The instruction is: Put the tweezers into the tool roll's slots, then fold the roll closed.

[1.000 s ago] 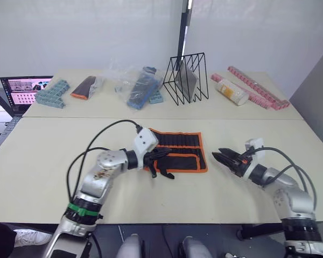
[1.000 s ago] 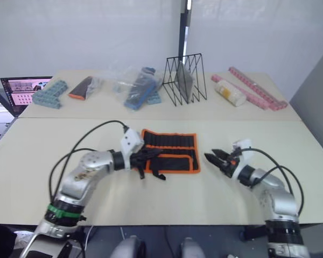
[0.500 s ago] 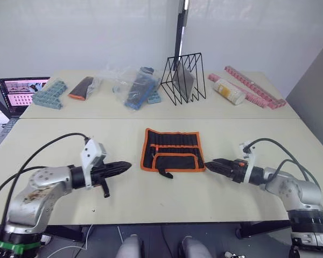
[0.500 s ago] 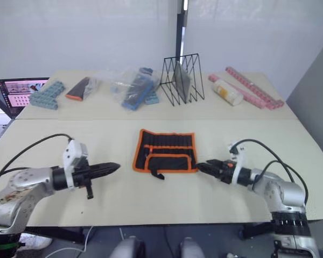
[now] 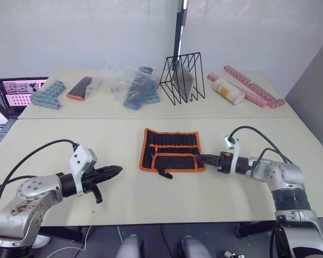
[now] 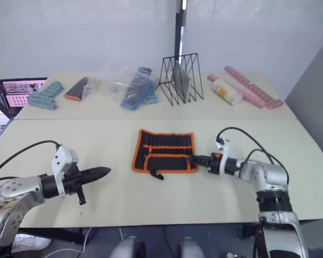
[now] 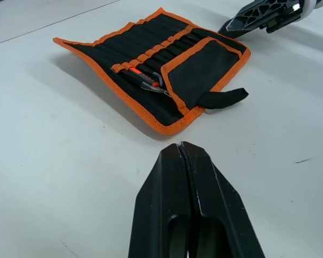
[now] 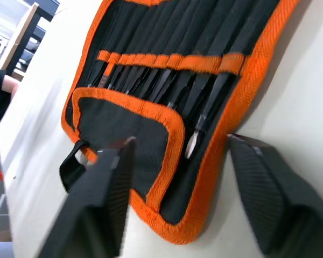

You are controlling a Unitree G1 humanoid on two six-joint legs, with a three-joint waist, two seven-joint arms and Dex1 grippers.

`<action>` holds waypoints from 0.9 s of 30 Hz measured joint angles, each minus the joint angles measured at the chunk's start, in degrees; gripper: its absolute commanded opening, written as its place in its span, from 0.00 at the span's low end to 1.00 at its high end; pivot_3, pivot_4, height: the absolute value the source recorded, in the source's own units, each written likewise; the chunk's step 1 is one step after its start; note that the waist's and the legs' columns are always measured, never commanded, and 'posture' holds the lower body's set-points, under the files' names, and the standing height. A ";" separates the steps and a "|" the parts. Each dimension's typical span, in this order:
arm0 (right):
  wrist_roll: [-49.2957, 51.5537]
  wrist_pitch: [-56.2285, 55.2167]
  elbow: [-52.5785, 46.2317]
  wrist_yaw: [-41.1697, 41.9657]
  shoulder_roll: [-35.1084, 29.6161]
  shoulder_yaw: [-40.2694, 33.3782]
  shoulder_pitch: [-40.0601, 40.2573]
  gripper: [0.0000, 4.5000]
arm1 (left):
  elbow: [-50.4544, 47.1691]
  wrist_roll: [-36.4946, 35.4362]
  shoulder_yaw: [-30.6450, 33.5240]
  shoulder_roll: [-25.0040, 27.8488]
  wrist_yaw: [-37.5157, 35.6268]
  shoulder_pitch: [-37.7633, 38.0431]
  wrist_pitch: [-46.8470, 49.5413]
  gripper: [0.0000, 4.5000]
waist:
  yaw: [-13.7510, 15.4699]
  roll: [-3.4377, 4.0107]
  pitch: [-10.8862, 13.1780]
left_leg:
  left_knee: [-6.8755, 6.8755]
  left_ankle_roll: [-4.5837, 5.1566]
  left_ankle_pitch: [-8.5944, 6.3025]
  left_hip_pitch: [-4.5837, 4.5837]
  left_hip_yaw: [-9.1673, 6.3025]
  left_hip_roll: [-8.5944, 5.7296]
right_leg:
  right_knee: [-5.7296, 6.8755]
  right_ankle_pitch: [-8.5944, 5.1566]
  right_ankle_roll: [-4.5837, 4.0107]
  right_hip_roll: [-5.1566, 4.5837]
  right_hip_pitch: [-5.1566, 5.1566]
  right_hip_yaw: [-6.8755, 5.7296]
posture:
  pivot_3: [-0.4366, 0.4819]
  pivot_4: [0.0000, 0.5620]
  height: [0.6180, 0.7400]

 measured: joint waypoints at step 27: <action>-5.69 -6.46 -11.33 -0.69 -6.00 0.86 2.58 0.01 | 0.93 1.18 -2.89 -0.11 0.89 0.39 -2.78 0.00 | -0.21 -0.01 0.02 | -0.16 0.01 0.00 0.00 0.13 0.03 | -0.03 0.01 0.02 0.02 -0.16 0.23 | 0.48 0.27 0.55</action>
